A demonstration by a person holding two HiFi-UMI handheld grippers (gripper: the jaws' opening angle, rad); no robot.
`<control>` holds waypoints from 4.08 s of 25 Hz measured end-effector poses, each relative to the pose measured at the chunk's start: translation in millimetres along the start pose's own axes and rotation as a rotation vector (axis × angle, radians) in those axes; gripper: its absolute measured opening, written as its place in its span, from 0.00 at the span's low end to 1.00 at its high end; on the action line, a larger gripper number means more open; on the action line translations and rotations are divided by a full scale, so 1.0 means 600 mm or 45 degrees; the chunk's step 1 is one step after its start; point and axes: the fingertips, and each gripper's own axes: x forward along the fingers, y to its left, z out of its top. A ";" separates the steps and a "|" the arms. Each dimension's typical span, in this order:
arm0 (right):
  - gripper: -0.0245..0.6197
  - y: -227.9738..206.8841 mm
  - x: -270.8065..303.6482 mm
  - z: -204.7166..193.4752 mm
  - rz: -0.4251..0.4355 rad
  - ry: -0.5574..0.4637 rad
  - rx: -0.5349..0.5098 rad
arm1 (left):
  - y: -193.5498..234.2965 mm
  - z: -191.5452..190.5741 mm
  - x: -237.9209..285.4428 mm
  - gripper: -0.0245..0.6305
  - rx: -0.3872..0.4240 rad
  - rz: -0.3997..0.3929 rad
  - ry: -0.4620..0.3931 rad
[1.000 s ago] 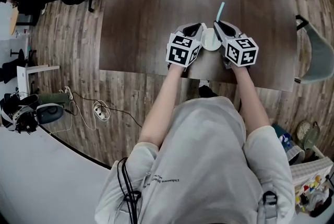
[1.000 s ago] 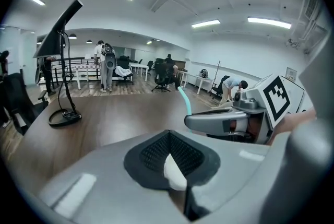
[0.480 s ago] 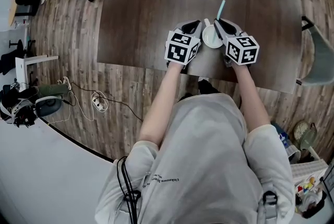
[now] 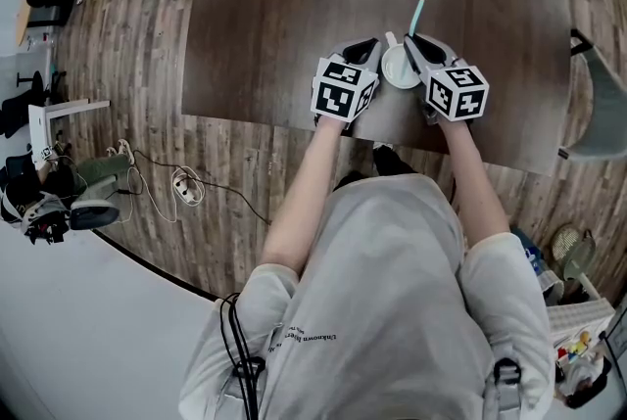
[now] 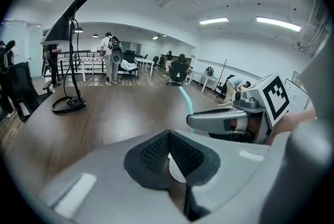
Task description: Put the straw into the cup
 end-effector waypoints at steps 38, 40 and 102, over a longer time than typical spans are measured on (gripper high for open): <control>0.28 0.006 0.011 -0.024 -0.110 0.114 -0.083 | 0.010 -0.036 -0.043 0.04 -0.041 0.037 -0.033; 0.27 0.007 0.010 -0.025 -0.110 0.113 -0.083 | 0.009 -0.036 -0.045 0.04 -0.038 0.033 -0.036; 0.07 0.072 -0.139 -0.074 -0.203 0.021 -0.053 | -0.096 -0.042 -0.101 0.04 0.128 -0.093 -0.059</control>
